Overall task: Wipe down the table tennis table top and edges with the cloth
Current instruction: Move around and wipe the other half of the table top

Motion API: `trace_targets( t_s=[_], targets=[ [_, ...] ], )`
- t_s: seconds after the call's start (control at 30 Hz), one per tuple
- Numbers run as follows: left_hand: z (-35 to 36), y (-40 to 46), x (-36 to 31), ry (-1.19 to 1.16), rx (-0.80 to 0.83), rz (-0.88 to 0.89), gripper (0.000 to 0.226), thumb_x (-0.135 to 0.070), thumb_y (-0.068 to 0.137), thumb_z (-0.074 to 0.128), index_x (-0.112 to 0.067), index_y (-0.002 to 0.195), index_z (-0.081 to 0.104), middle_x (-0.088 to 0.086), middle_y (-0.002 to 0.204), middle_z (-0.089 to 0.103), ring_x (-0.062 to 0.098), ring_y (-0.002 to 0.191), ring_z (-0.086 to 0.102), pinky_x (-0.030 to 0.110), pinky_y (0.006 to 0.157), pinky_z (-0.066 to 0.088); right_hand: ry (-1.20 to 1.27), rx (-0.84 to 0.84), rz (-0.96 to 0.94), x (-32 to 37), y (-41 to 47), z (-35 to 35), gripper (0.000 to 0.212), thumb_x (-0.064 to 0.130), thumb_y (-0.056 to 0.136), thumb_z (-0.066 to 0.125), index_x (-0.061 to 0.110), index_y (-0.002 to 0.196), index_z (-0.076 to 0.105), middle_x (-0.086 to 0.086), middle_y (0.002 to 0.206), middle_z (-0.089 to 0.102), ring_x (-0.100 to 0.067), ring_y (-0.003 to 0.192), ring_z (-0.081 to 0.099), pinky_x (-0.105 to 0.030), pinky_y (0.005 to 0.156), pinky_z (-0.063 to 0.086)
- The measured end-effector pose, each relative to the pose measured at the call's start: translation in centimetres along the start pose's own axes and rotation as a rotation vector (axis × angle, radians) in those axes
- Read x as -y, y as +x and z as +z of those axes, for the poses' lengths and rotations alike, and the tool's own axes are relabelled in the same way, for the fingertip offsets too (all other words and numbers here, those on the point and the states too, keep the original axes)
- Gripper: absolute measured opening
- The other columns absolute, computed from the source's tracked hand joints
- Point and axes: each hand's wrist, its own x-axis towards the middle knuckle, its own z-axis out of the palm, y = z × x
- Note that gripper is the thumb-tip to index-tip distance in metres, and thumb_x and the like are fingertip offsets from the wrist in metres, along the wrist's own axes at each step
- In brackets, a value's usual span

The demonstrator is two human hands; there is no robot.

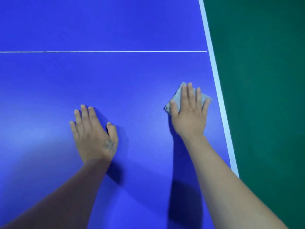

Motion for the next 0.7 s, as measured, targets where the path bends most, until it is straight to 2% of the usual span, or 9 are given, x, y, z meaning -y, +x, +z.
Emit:
trace_targets(
  t_s=[0.07, 0.13, 0.27, 0.4, 0.53, 0.7],
  targets=[
    [0.4, 0.4, -2.7, -0.022, 0.011, 0.008, 0.077, -0.037, 0.095, 0.040, 0.001, 0.162, 0.033, 0.021, 0.171, 0.029, 0.039, 0.161, 0.021, 0.060, 0.130, 0.015, 0.036, 0.010, 0.074, -0.4, 3.2, -0.3, 0.073, 0.057, 0.108, 0.019, 0.023, 0.173, 0.013, 0.005, 0.180, 0.009, -0.024, 0.166, 0.003, -0.061, 0.131, 0.000],
    [1.1, 0.4, -5.9, -0.031, 0.034, 0.055, 0.077, -0.043, 0.099, 0.039, -0.004, 0.166, 0.028, 0.014, 0.175, 0.023, 0.035, 0.163, 0.016, 0.059, 0.132, 0.011, 0.079, 0.041, 0.122, 0.4, 6.6, -0.7, 0.072, 0.056, 0.109, 0.018, 0.025, 0.173, 0.006, 0.006, 0.181, 0.000, -0.023, 0.166, -0.005, -0.061, 0.130, -0.007],
    [2.7, 0.5, -9.6, 0.016, 0.050, -0.035, 0.078, -0.062, 0.107, 0.029, -0.017, 0.169, 0.023, 0.006, 0.178, 0.016, 0.033, 0.165, 0.006, 0.063, 0.130, 0.006, 0.049, 0.084, 0.044, 3.8, 10.4, -0.5, 0.072, 0.056, 0.111, 0.019, 0.025, 0.172, -0.003, 0.005, 0.180, -0.009, -0.025, 0.166, -0.013, -0.061, 0.130, -0.012],
    [3.4, 0.7, -9.7, 0.066, 0.034, -0.045, 0.078, -0.065, 0.106, 0.029, -0.019, 0.169, 0.022, 0.005, 0.178, 0.015, 0.032, 0.165, 0.005, 0.064, 0.130, 0.006, 0.028, 0.002, -0.120, 6.5, 8.9, 0.9, 0.072, 0.056, 0.110, 0.019, 0.024, 0.173, 0.005, 0.005, 0.181, 0.002, -0.025, 0.167, -0.003, -0.063, 0.130, -0.003],
    [3.7, 0.7, -9.8, 0.086, 0.045, -0.049, 0.079, -0.065, 0.106, 0.029, -0.020, 0.170, 0.020, 0.005, 0.178, 0.014, 0.032, 0.165, 0.004, 0.064, 0.130, 0.007, 0.036, -0.054, -0.205, 5.6, 5.1, 1.4, 0.071, 0.056, 0.110, 0.025, 0.023, 0.172, 0.015, 0.004, 0.180, 0.013, -0.025, 0.167, 0.006, -0.060, 0.131, 0.001],
    [3.6, 0.7, -9.8, 0.106, 0.054, -0.056, 0.081, -0.066, 0.103, 0.028, -0.019, 0.170, 0.021, 0.005, 0.178, 0.016, 0.032, 0.165, 0.007, 0.063, 0.130, 0.008, 0.021, -0.059, -0.129, -0.4, 2.1, 0.7, 0.070, 0.057, 0.110, 0.027, 0.026, 0.172, 0.017, 0.005, 0.179, 0.015, -0.024, 0.166, 0.008, -0.061, 0.132, 0.001]
  ],
)
